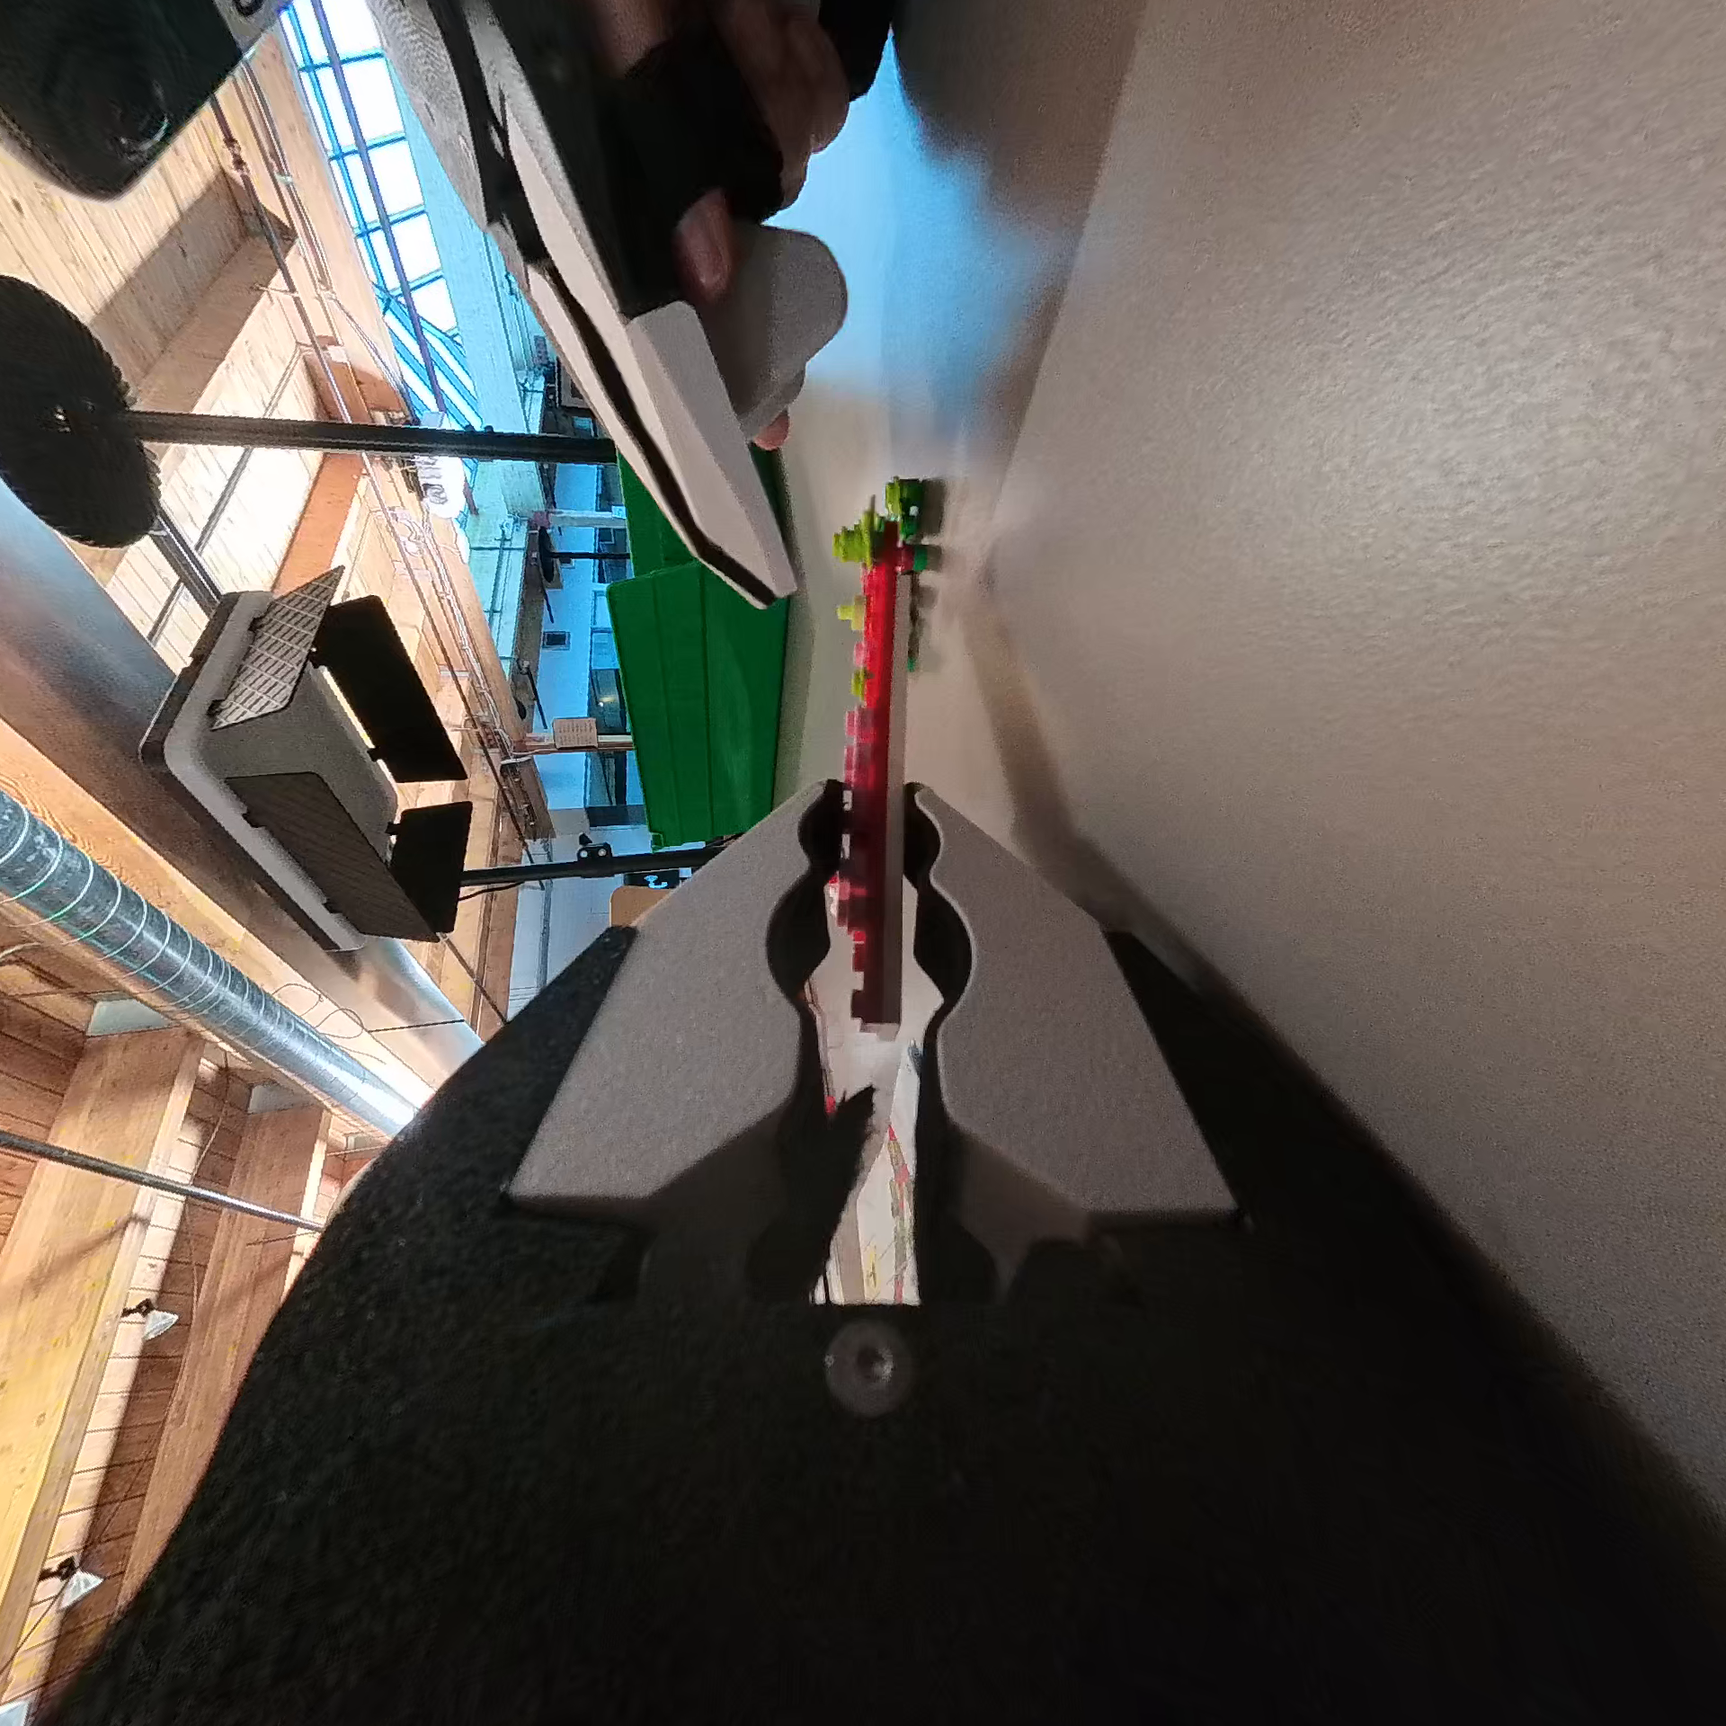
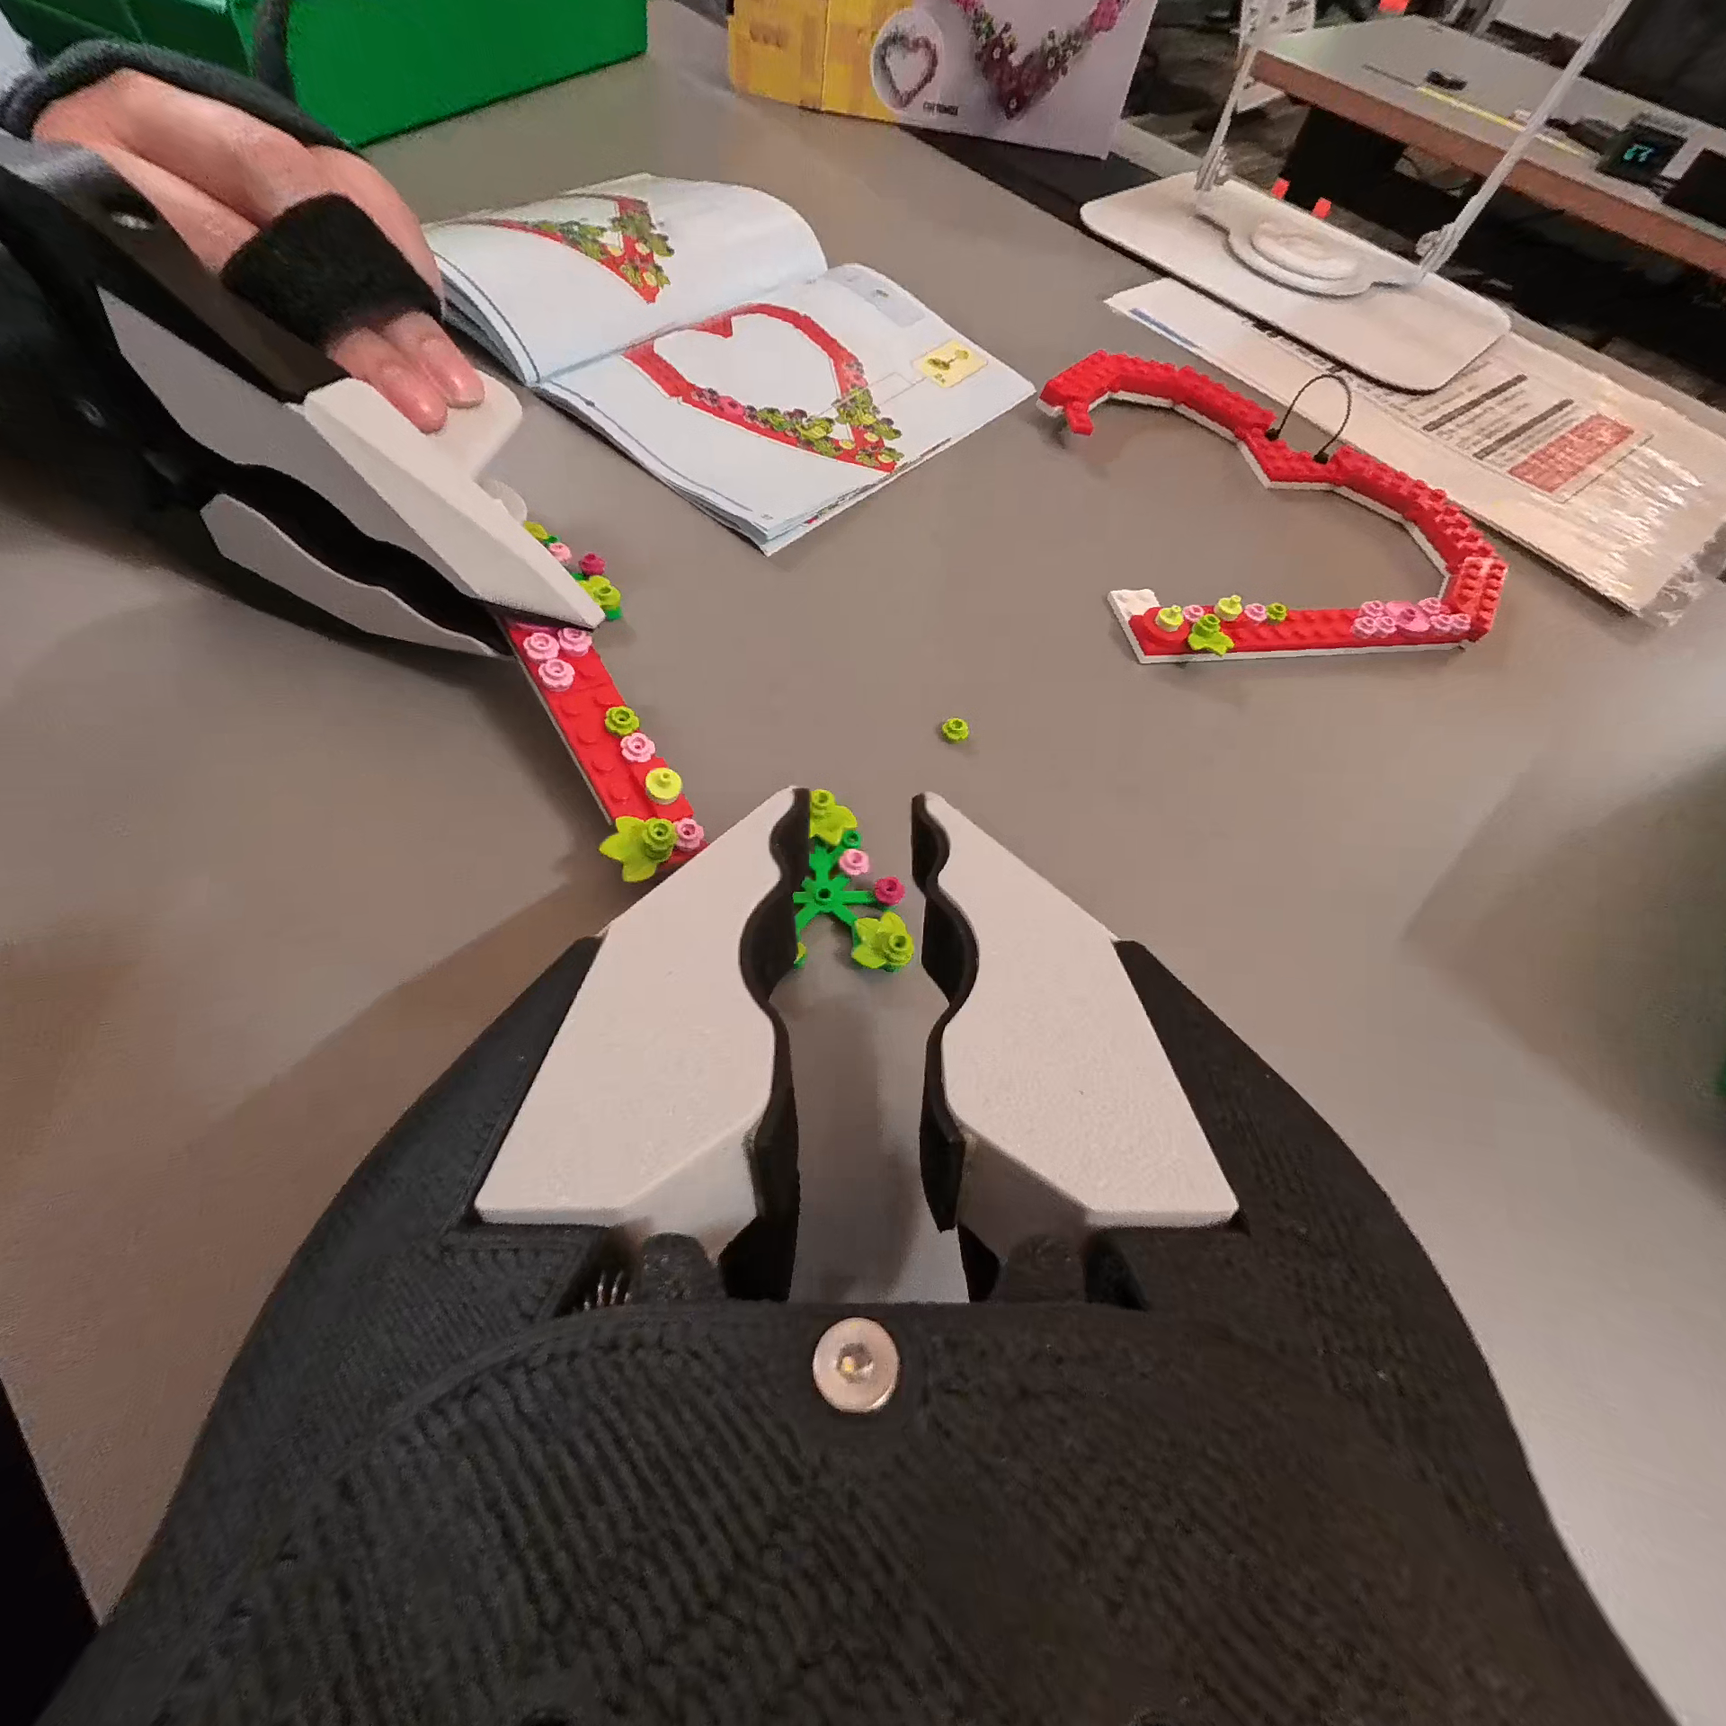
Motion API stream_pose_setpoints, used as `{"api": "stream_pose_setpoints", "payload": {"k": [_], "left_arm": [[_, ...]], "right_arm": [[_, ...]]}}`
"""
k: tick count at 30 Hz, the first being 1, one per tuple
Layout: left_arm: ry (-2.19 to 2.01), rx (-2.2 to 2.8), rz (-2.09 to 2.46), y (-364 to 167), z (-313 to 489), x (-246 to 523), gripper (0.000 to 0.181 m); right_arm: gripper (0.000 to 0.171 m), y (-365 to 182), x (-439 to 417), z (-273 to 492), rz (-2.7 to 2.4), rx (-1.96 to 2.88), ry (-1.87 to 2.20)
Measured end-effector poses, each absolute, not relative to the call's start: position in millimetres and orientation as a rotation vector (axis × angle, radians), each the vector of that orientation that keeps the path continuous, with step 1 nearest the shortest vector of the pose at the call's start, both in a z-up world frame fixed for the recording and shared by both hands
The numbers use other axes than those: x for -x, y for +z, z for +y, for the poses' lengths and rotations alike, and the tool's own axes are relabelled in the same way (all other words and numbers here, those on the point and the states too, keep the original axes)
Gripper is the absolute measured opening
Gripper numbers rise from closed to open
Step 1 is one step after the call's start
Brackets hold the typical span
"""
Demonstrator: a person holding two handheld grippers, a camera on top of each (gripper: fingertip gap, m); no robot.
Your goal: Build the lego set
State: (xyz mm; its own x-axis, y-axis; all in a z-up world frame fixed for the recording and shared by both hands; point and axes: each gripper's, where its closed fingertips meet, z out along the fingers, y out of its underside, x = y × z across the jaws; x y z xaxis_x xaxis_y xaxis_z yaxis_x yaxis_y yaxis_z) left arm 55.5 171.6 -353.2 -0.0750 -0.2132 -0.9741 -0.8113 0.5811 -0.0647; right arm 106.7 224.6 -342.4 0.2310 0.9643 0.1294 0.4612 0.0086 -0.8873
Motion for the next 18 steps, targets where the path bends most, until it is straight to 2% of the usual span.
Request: {"api": "stream_pose_setpoints", "payload": {"k": [18], "left_arm": [[0.616, 0.889, 1.612, -355.5, 171.6, -55.2, 0.009]], "right_arm": [[0.017, -343.2, -106.3, 227.6, -1.358, 1.591, 0.645]]}}
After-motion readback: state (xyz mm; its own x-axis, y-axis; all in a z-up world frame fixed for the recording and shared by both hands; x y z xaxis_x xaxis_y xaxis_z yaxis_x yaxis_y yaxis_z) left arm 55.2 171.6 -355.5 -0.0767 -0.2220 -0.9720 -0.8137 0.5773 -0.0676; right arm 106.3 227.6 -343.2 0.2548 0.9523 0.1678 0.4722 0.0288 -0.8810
